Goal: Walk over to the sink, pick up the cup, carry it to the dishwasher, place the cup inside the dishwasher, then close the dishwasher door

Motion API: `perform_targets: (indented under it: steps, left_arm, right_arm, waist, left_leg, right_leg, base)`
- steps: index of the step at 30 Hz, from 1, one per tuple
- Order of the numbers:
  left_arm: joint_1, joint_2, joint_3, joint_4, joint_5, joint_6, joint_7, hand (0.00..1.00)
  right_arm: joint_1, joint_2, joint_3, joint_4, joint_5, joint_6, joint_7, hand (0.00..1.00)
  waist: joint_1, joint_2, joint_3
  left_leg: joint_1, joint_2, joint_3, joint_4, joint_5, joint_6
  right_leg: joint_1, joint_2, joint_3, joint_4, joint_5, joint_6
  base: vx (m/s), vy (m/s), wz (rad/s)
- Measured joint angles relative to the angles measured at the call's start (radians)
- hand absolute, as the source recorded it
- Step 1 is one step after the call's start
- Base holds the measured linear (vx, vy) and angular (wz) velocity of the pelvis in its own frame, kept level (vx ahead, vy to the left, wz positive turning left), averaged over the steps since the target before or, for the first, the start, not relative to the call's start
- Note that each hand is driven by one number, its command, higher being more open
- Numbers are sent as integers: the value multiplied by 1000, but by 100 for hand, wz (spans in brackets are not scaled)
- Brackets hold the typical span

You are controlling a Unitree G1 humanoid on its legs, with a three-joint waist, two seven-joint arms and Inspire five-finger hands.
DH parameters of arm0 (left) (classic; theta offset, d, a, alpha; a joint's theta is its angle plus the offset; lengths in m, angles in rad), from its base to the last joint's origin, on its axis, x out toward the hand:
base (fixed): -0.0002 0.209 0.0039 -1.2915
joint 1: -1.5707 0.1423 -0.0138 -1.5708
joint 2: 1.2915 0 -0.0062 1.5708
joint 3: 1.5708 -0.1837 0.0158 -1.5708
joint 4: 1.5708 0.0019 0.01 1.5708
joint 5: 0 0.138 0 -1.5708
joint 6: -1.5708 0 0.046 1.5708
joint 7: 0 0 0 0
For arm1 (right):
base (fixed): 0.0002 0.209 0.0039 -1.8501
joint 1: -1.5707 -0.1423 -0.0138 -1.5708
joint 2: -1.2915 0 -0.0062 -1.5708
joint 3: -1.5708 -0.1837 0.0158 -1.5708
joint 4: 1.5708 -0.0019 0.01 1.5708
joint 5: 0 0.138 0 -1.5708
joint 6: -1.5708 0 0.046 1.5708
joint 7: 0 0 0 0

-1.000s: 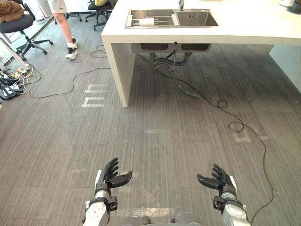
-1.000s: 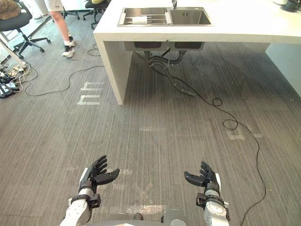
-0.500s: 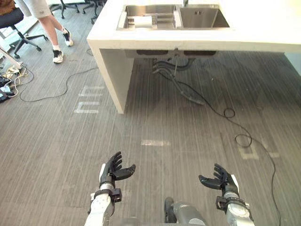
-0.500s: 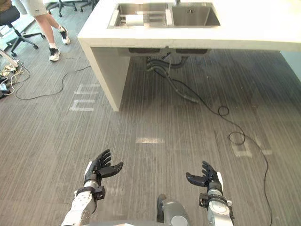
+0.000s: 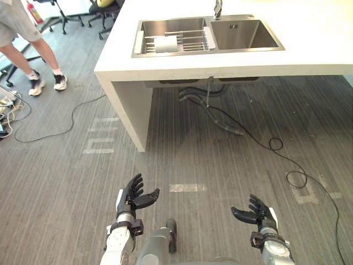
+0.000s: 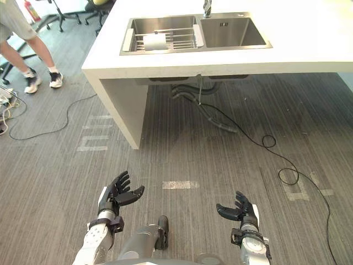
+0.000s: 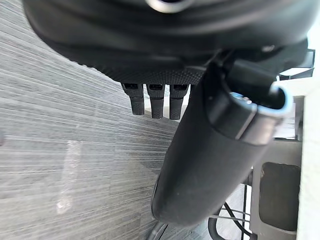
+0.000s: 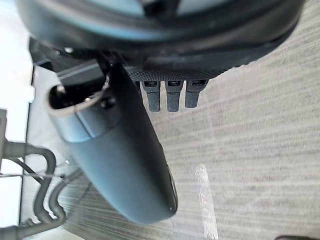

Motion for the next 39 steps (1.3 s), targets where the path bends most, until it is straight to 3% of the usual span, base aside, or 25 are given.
perform_targets:
  steps: [1,2,3,4,6,8,10,11,12,13,14,18,20,22,24,25,26,27,29,32,34,37,39]
  left_arm:
    - [7,1,-1,-8,0,0,0,90]
    - [21,7,-1,-25,0,0,2,90]
    - [25,15,-4,-35,0,0,2,90]
    - [25,24,-16,-49,0,0,3,90]
    - [25,24,-20,-109,0,0,4,90]
    - [24,16,-23,-192,-1,-3,7,90]
    - [23,7,-34,-246,-1,-9,15,90]
    - [25,7,-37,-275,-1,-15,21,90]
    - [27,9,-37,-293,-1,-19,22,90]
    - [25,-12,-37,-297,0,-21,23,90]
    - [29,-22,-36,-328,0,-22,28,90]
    - [18,-26,-72,-436,1,-26,40,90]
    - [18,-50,-108,-519,1,-27,52,90]
    - [16,-64,-125,-596,1,-45,67,90]
    - [5,-74,-128,-662,1,-76,89,90]
    - [-8,-77,-126,-694,0,-100,101,90]
    - [-18,-77,-125,-713,0,-120,107,90]
    - [-28,-80,-121,-734,-1,-138,110,90]
    - [-52,-72,-122,-736,-1,-144,110,90]
    - [-54,-50,-130,-724,-1,-138,110,90]
    - [-48,-34,-136,-724,1,-132,108,90]
    - [-36,0,-155,-724,2,-130,96,90]
    - [-29,31,-203,-708,17,-116,69,90]
  right_arm:
    - [0,1,5,7,-4,0,1,90]
    - [5,2,19,20,-8,1,2,90]
    - [10,3,32,30,-14,1,4,90]
    - [16,6,39,40,-15,3,8,90]
    - [21,8,42,40,-18,6,14,90]
    - [17,8,42,40,-25,6,19,90]
    - [18,9,43,39,-35,6,19,90]
    - [24,9,49,35,-35,6,19,90]
    - [39,9,57,31,-36,5,18,90]
    - [42,-13,64,36,-36,4,16,90]
    - [42,-21,64,26,-36,4,16,90]
    - [56,-18,62,3,-35,-2,11,90]
    - [92,-1,63,-7,-34,-4,8,90]
    - [108,8,63,-8,-34,-13,0,90]
    - [110,11,62,-2,-33,-21,-4,90]
    - [106,11,61,13,-33,-24,-5,90]
    - [105,10,62,21,-33,-25,-5,90]
    - [98,13,64,44,-33,-26,-4,90]
    - [96,10,65,63,-33,-25,-2,90]
    - [79,15,76,96,-34,-20,1,90]
    - [68,14,81,109,-35,-20,2,90]
    - [42,14,95,113,-40,-22,3,90]
    - [48,11,105,118,-49,-20,5,90]
  waist:
    - [2,-1,1]
    - [0,-2,1]
    - [-4,-2,1]
    - [-11,-2,0]
    - [-27,-3,0]
    - [-33,-1,0]
    - [-35,2,1]
    - [-35,-8,-4]
    - [-37,-23,-9]
    - [-41,7,-19]
    - [-28,19,-26]
    - [-33,26,-28]
    - [-27,28,-24]
    - [-20,31,-24]
    - [-17,46,-25]
    - [-12,54,-24]
    - [-9,60,-23]
    - [-4,73,-29]
    - [-9,72,-29]
    - [15,63,-21]
    - [21,55,-19]
    - [26,27,-22]
    - [4,1,-18]
  left_leg:
    - [24,-6,6,-2,-11,-3]
    - [72,-14,10,-6,-41,5]
    - [108,-17,7,-8,-55,19]
    - [155,-24,-4,-18,-70,24]
    - [212,-31,-33,-54,-79,24]
    - [257,-22,-68,-88,-80,21]
    - [292,5,-90,-84,-99,-10]
    - [307,14,-99,-62,-128,-49]
    - [310,5,-108,-38,-154,-65]
    - [316,40,-130,-14,-186,-86]
    - [326,66,-138,-22,-184,-91]
    - [326,98,-165,24,-156,-138]
    - [235,126,-168,315,-100,-190]
    - [165,160,-147,471,-108,-176]
    - [110,190,-128,489,-121,-150]
    - [88,192,-117,417,-119,-142]
    - [91,191,-104,292,-69,-123]
    - [123,182,-103,167,-61,-133]
    - [160,150,-109,31,-60,-132]
    - [170,121,-106,-34,-37,-115]
    - [189,111,-89,-49,-40,-109]
    - [208,82,-30,-49,-100,-88]
    - [259,56,-15,-60,-129,-63]
  right_leg:
    - [-25,-6,10,78,8,25]
    - [-82,-20,19,255,47,105]
    - [-124,-27,17,380,48,118]
    - [-172,-39,-7,489,36,95]
    - [-256,-52,-58,536,8,45]
    - [-355,-44,-85,470,-17,2]
    - [-403,-21,-84,323,-14,-2]
    - [-403,-9,-80,154,55,-6]
    - [-398,-13,-69,92,207,8]
    - [-384,9,-90,112,188,-10]
    - [-376,31,-94,106,173,-27]
    - [-317,49,-138,79,129,-47]
    - [-190,64,-174,-3,131,-56]
    - [-120,78,-187,-52,132,-58]
    - [-77,84,-191,-86,134,-54]
    - [-63,82,-188,-100,132,-50]
    - [-60,81,-184,-106,122,-43]
    - [-61,82,-174,-110,112,-28]
    - [-75,72,-142,-144,120,-14]
    - [-76,63,-113,-193,156,17]
    - [-81,63,-50,-186,154,20]
    - [-148,43,30,-58,74,44]
    - [-201,16,39,125,49,65]
  base:
    - [413,194,-20]
    - [414,145,-10]
    - [508,130,5]
    - [425,68,25]
    - [412,3,40]
    - [438,-103,46]
    - [337,-158,40]
    - [329,-181,36]
    - [338,-178,44]
    - [336,-177,15]
    - [317,-197,5]
    - [271,-214,23]
    - [168,-121,38]
    - [160,-51,16]
    - [100,48,6]
    - [53,92,0]
    - [118,169,0]
    - [119,135,8]
    - [104,118,38]
    - [69,98,10]
    - [59,78,-21]
    - [67,78,-57]
    - [180,59,-36]
